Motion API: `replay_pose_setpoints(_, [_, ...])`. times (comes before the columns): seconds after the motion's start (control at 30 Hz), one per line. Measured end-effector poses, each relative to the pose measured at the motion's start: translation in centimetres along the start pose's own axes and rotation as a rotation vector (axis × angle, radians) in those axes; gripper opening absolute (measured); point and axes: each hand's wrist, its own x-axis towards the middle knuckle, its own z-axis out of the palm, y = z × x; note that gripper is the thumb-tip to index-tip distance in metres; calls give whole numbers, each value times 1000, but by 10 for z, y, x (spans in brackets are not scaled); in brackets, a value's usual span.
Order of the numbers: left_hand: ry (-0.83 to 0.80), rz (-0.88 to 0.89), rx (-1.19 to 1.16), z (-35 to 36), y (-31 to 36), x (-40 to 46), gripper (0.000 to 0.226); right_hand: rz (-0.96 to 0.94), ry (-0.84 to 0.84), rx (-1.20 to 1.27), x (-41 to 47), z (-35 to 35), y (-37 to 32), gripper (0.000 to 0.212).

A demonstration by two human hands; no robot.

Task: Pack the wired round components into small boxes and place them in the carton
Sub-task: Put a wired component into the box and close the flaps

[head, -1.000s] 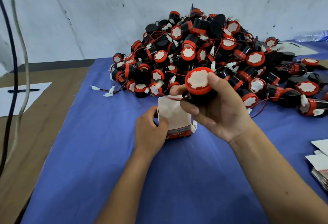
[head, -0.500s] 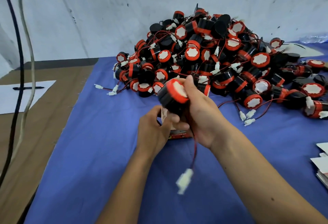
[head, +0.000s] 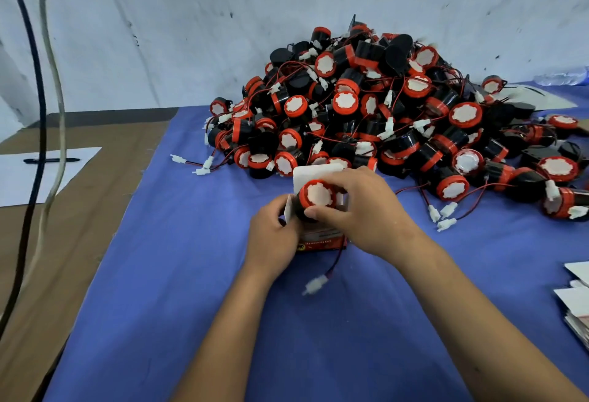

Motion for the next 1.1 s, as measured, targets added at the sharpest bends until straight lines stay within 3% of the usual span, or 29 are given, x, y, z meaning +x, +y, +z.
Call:
replay_pose_setpoints(0.13, [-113, -135, -278, -4, 6, -1, 36, 57, 3, -94, 2, -8, -3, 47])
replay_pose_setpoints(0.27, [-76, -171, -359, 1, 7, -1, 33, 29, -74, -328, 1, 0, -21, 37])
replay_pose_setpoints(0.37, [-18, -131, -245, 7, 4, -2, 32, 45, -124, -351, -3, 13, -32, 15])
replay_pose_setpoints(0.5, [-22, -109, -199, 9, 2, -2, 20, 90, -6, -312, -14, 15, -29, 15])
replay_pose_setpoints(0.57, [8, -113, -141, 9, 1, -1, 23, 137, 75, -379, -21, 11, -28, 29])
replay_pose_setpoints(0.63, [21, -116, -66, 10, 2, 0, 24, 273, 27, -301, -26, 1, -22, 42])
replay_pose_setpoints(0.73, [53, -125, -17, 10, 3, 1, 24, 381, -132, -162, -28, -12, -12, 36])
replay_pose_setpoints(0.9, [19, -100, -93, 12, 4, -1, 24, 255, 72, -189, -21, -16, -37, 14])
replay_pose_setpoints(1.0, [-19, -35, -88, 12, 4, -2, 17, 244, -81, -278, -8, -2, -49, 36])
replay_pose_setpoints(1.1, [-76, -7, -32, 12, 3, 0, 28, 212, -146, -382, 5, 15, -46, 21])
